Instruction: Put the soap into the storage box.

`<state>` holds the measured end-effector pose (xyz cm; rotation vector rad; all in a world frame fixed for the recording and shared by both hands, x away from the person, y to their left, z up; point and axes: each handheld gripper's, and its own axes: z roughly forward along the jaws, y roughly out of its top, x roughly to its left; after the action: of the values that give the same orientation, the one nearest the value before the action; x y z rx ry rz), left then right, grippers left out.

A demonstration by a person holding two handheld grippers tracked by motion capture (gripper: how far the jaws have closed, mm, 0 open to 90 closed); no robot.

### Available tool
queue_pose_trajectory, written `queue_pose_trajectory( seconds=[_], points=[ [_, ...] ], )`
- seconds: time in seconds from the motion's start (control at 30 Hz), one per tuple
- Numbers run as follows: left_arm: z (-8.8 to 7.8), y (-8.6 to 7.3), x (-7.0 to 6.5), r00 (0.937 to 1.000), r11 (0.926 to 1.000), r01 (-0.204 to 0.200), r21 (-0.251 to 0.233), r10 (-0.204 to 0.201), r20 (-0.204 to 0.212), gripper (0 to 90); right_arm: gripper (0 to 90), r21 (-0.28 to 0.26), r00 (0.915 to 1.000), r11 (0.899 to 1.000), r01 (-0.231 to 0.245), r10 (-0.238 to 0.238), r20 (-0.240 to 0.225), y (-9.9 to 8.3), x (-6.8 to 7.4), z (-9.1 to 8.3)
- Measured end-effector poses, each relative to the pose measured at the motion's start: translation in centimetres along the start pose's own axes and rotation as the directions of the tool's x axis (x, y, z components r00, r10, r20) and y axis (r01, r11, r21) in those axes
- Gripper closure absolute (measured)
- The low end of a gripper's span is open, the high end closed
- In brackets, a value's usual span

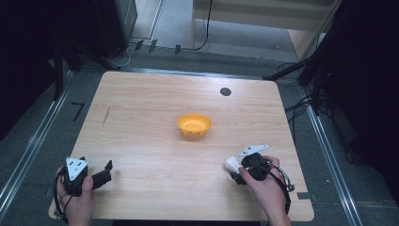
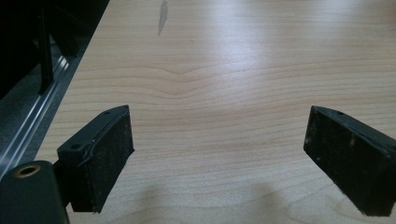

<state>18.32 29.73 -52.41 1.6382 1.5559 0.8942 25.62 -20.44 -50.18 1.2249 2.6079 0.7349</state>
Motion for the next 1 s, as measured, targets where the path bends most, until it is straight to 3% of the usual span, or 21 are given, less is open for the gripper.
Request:
queue_pose_trajectory(
  seconds=[0.37, 1.0],
  points=[
    [0.0, 0.0, 0.0, 1.0, 1.0, 0.002, -0.001, -0.002, 0.002, 8.7, 41.3, 0.042, 0.9994, 0.999, -0.01, 0.009, 0.033, 0.5, 0.1, 1.1],
    [0.0, 0.0, 0.0, 1.0, 1.0, 0.0, 0.001, 0.0, 0.003, 8.7, 49.4, 0.058, 0.9999, 0.998, -0.006, 0.006, 0.013, 0.4, -0.1, 1.7]
  ],
)
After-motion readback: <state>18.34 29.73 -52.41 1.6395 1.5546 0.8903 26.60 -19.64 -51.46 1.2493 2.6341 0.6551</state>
